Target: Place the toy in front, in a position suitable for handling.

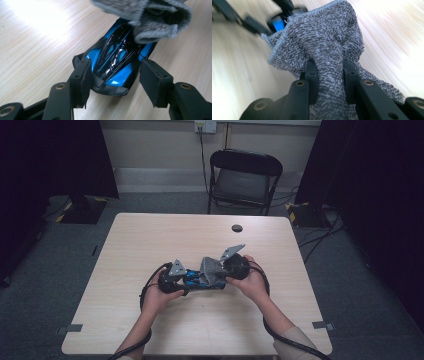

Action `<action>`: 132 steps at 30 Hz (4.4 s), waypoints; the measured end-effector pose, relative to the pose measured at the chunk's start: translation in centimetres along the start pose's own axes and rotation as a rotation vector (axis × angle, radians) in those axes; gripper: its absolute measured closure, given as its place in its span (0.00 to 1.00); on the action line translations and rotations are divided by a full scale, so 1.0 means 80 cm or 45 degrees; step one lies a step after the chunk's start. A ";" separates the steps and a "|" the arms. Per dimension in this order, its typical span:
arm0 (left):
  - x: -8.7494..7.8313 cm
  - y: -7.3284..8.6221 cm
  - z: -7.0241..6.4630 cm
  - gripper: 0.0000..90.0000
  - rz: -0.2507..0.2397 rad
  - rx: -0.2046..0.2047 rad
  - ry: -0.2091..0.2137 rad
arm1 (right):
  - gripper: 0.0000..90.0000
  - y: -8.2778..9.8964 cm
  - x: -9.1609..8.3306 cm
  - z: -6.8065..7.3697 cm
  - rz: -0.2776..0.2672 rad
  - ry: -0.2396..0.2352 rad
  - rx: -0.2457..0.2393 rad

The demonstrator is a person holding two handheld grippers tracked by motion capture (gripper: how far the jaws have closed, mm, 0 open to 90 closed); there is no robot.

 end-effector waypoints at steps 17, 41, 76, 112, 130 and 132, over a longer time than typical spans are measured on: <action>-0.003 0.006 0.002 0.49 -0.029 -0.030 0.004 | 0.79 -0.026 0.048 0.012 0.059 -0.054 -0.042; -0.002 0.007 0.003 0.47 -0.045 -0.058 0.029 | 0.79 0.070 -0.001 -0.018 0.103 0.030 0.096; 0.005 0.003 0.034 0.43 0.008 -0.229 -0.042 | 0.79 0.033 0.023 0.077 0.034 -0.181 -0.155; 0.015 0.002 0.023 0.44 0.044 -0.250 -0.036 | 0.79 0.031 0.051 0.073 0.063 -0.173 -0.127; 0.019 -0.001 0.022 0.45 0.045 -0.247 -0.046 | 0.79 0.055 0.023 0.055 0.064 -0.125 -0.093; 0.019 -0.002 0.022 0.45 0.048 -0.240 -0.050 | 0.79 0.060 0.019 0.053 0.062 -0.117 -0.088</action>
Point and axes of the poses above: each handheld gripper's, and its own axes: x roughly forward along the jaws, y roughly out of its underside, z roughly to its left, the point moved 3 cm from there along x, roughly forward along the jaws, and after that the axes turned 10 degrees about -y, right-handed, at the moved point
